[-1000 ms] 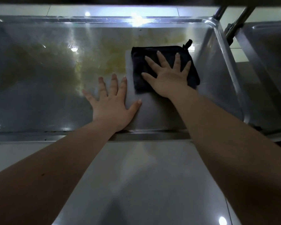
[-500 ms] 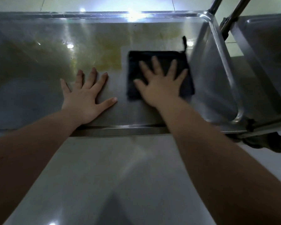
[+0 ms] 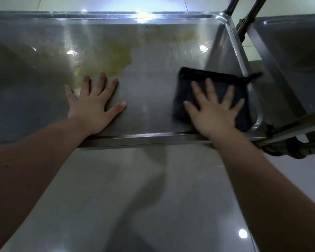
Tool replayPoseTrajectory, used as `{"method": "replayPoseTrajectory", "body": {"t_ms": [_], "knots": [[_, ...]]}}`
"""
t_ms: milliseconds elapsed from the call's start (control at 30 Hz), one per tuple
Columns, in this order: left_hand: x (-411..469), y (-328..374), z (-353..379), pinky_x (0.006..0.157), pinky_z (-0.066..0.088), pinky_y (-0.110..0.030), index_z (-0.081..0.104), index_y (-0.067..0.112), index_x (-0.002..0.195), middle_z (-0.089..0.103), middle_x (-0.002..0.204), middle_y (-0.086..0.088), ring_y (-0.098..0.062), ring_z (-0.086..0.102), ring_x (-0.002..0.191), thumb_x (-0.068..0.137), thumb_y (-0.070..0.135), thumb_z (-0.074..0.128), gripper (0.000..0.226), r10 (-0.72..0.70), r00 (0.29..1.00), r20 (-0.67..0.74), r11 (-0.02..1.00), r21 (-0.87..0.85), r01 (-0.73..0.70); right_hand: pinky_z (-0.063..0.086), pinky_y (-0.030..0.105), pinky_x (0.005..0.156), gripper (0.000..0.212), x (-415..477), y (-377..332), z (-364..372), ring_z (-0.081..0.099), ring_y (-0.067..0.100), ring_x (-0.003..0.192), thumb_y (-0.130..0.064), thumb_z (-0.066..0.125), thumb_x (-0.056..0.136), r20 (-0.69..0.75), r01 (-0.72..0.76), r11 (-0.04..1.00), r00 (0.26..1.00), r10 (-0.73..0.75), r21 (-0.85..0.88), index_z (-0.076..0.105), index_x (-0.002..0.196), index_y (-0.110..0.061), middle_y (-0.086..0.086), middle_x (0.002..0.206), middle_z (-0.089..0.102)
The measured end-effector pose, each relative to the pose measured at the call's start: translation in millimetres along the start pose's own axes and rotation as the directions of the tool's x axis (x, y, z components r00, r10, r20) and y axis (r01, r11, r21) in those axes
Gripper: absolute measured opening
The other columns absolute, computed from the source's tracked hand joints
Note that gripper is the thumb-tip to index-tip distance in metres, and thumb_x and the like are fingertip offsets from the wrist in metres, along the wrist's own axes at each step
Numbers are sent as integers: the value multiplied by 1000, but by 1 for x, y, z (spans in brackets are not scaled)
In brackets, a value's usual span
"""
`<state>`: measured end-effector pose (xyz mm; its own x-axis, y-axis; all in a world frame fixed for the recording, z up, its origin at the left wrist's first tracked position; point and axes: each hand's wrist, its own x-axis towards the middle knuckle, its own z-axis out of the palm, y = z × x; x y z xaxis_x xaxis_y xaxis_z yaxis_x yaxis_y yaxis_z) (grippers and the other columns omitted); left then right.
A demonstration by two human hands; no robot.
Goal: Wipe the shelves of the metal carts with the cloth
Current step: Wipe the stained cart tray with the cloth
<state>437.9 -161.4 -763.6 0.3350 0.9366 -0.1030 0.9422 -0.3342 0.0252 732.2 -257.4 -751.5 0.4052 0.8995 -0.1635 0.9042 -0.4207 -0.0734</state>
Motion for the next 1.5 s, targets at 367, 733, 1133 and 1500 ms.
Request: {"method": "replayPoseTrajectory", "body": {"t_ms": [367,733,1133,1500], "knots": [[-2,-8,1,111,-5,-68,-1,54,149,-5,164,13,-26,-5,150,94,66,16,59,-1,1000,-11,999,-32,1,-10,61,115,64,-4,38,-7,-13,34,149,-76,24,88,37,61,998,997,-62,2,-2,145,-62,-23,161,-10],[-7,-1,-1,111,-8,-65,6,49,152,-1,164,13,-24,-5,151,100,54,17,53,-18,1000,8,992,-122,19,-16,70,106,67,-44,-98,12,-20,46,144,-71,20,91,23,206,978,978,-206,-11,-6,150,-51,-12,162,-15],[-25,93,-14,111,-18,-60,6,44,154,-4,165,4,-29,-12,150,97,64,16,61,78,997,30,976,-207,-70,1,50,120,52,5,-54,-9,2,34,149,-35,32,104,-63,178,950,984,-168,256,22,155,-30,-7,163,17],[9,-36,-5,106,-8,-74,-4,66,141,-3,165,7,-37,-9,149,73,89,3,72,-135,991,8,990,-30,135,-10,60,116,67,7,-56,15,-7,37,149,-70,10,91,-13,211,974,977,-213,-87,0,153,-46,-7,165,-4]]}}
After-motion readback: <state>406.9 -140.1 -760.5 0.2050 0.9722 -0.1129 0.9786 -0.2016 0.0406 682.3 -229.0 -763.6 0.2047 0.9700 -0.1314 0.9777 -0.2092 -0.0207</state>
